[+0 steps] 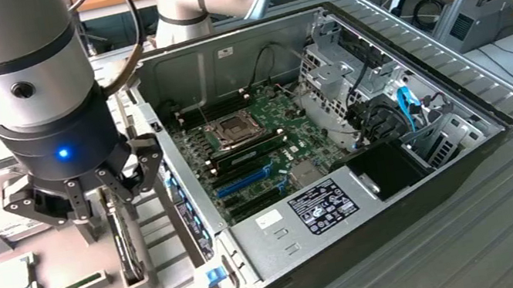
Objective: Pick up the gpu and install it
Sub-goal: 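Pick up the gpu and move the gpu toward the slot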
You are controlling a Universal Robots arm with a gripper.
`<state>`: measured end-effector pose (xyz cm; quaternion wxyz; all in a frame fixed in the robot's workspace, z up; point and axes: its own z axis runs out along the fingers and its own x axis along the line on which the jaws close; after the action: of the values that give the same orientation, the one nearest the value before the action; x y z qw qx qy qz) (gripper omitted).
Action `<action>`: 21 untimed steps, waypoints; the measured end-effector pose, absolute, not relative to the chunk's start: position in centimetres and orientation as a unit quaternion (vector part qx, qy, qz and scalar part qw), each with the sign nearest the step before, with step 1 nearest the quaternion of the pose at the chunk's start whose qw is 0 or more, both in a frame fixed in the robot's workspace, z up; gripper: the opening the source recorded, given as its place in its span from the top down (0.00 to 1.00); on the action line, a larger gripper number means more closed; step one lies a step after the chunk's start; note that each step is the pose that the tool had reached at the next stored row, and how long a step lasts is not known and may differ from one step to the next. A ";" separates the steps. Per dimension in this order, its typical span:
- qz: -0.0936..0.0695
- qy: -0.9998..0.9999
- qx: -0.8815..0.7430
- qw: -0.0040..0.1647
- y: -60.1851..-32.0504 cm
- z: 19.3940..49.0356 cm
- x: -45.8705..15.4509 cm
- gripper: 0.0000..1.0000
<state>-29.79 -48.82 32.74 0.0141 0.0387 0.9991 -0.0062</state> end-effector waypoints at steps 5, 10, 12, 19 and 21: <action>-0.006 0.999 0.039 0.014 -48.7 32.6 -30.1 0.58; -0.006 0.999 0.039 0.014 -48.7 32.5 -30.4 0.58; -0.006 0.999 0.039 0.014 -48.7 32.5 -30.5 0.58; -0.006 0.999 0.039 0.014 -48.7 32.3 -30.5 0.58; -0.006 0.999 0.039 0.014 -48.7 32.3 -30.5 0.58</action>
<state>-30.50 -48.74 32.29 0.0141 0.0387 0.9991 -0.0062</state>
